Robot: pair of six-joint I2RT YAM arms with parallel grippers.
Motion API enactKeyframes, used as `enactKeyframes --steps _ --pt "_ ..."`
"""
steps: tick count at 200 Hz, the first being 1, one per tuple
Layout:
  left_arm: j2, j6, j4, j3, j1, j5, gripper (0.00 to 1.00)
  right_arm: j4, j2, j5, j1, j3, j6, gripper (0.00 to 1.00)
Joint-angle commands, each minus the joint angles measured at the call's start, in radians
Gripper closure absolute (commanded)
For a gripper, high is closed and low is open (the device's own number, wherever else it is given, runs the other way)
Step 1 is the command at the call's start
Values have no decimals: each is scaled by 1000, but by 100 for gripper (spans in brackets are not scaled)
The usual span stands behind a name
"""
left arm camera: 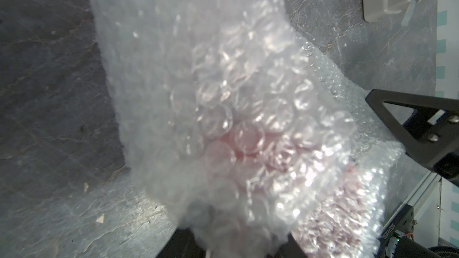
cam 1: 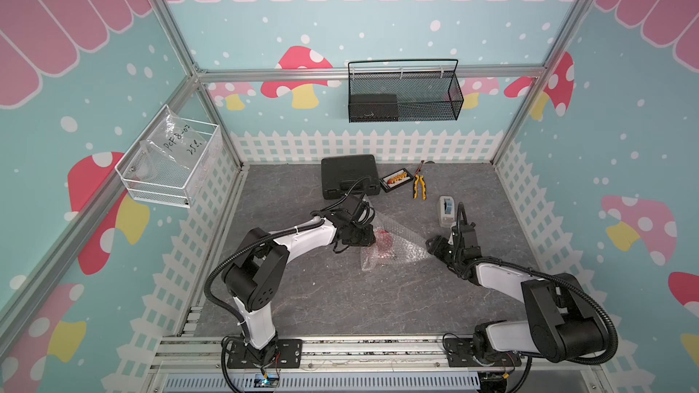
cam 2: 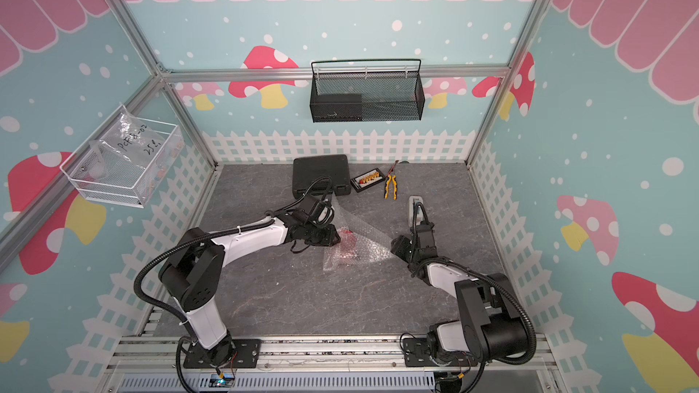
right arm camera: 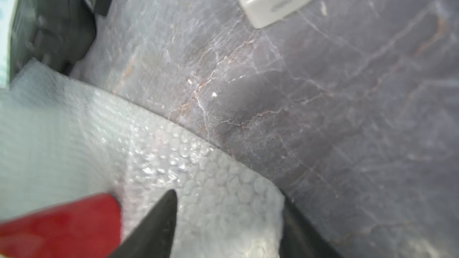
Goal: Wrap mugs in bubble wrap
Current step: Wrap the mug in bubble wrap.
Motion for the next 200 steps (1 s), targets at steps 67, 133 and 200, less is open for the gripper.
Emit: enactKeyframes --steps 67,133,200 --pt "19 23 -41 59 -33 20 67 -179 -135 202 189 222 -364 94" --pt "38 2 -60 91 -43 6 68 23 -19 44 384 283 -424 95" --pt "40 -51 -14 79 -50 27 70 68 157 -72 461 262 -474 94"
